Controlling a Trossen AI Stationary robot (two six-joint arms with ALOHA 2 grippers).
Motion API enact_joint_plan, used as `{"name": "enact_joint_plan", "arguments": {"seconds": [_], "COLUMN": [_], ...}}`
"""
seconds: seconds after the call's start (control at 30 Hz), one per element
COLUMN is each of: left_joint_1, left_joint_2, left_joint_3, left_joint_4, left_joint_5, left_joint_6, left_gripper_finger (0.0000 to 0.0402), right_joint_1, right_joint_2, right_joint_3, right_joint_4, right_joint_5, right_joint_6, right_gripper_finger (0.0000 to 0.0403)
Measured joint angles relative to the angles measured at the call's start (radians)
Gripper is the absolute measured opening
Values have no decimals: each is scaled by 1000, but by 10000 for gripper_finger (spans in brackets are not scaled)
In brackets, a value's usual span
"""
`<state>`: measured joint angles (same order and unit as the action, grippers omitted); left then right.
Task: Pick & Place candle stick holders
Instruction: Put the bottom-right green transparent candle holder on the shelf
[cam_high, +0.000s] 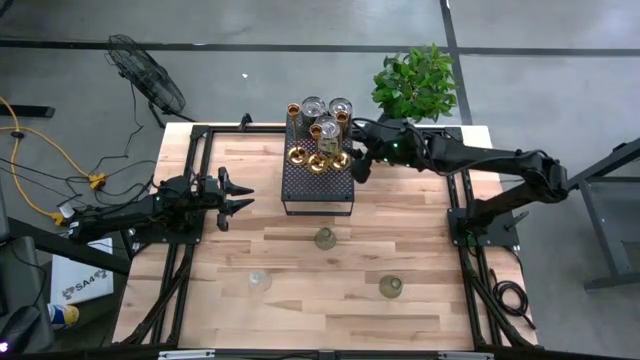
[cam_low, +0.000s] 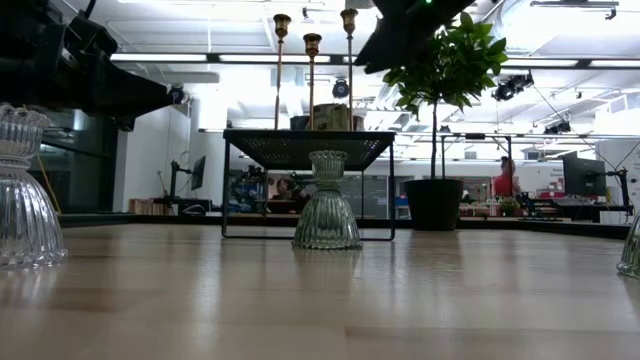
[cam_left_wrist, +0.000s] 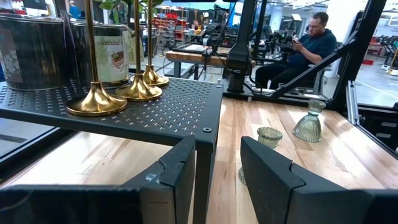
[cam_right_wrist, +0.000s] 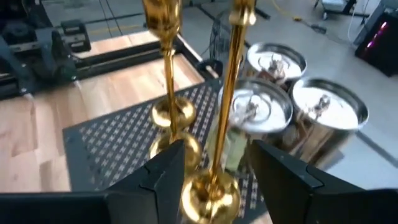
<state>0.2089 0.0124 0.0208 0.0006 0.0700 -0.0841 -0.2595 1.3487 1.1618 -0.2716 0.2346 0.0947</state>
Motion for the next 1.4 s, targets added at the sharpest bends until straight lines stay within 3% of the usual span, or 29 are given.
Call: {"name": "enact_joint_plan", "arguments": {"seconds": [0.4,0.6,0.83,1.1,1.4], "left_joint_1": [0,0,0,0,0], "left_joint_2": [0,0,0,0,0], "left_joint_3": [0,0,0,0,0], "left_joint_4": [0,0,0,0,0], "left_joint_5": [0,0,0,0,0], "left_joint_6": [0,0,0,0,0], "left_gripper_finger": [125,125,125,125,125], "right_joint_1": [75,149,245,439,700], "right_joint_2": [-62,-63,-111,-185,-190], "right_joint_3": [0,0,-42,-172,-189], "right_joint_4": [-177,-270,-358,-379,-573], "right_joint_5": [-18,-122,-271,-289,-288], "right_joint_6": [183,270,243,338,540], "right_gripper_finger": [178,178,178,176,175]}}
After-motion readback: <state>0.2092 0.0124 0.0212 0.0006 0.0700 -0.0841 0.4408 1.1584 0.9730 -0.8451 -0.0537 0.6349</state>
